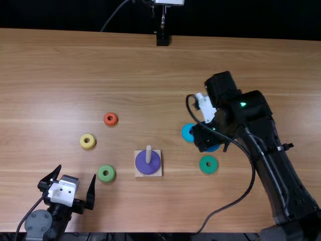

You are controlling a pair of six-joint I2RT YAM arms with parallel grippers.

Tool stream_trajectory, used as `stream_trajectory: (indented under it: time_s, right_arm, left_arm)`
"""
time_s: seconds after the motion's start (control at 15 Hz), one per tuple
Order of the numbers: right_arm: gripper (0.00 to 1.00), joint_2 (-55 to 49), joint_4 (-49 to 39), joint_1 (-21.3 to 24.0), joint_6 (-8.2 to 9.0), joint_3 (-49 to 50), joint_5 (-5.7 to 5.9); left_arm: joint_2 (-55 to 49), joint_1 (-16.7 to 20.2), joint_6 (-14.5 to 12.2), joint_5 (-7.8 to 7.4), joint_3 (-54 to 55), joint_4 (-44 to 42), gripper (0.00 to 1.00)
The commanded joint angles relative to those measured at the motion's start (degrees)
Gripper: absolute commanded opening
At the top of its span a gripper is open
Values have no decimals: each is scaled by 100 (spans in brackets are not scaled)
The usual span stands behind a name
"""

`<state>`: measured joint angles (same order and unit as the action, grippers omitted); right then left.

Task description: Build the Hanoi tower: stack the rings onto the peg from bottom to top in this color order: purple, dark blue, light blue, dark green, light green, yellow, orange.

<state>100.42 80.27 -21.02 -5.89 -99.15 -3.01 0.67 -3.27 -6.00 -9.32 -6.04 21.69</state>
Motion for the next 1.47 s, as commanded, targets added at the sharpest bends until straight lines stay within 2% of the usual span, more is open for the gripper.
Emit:
stream_trajectory:
  time_s: [0.0, 0.53, 1.4]
  right_arm:
    - [0, -207, 100, -280, -44, -429, -48]
    - [0, -137, 406, -1458, -23, -1422, -26]
    - [0, 953, 290, -2038, 104, -2099, -5]
  left_arm:
    - [-67, 37, -86, -59, 604, 436, 100]
    - [-67, 37, -86, -59, 604, 436, 100]
    - [-67, 37, -86, -59, 604, 436, 100]
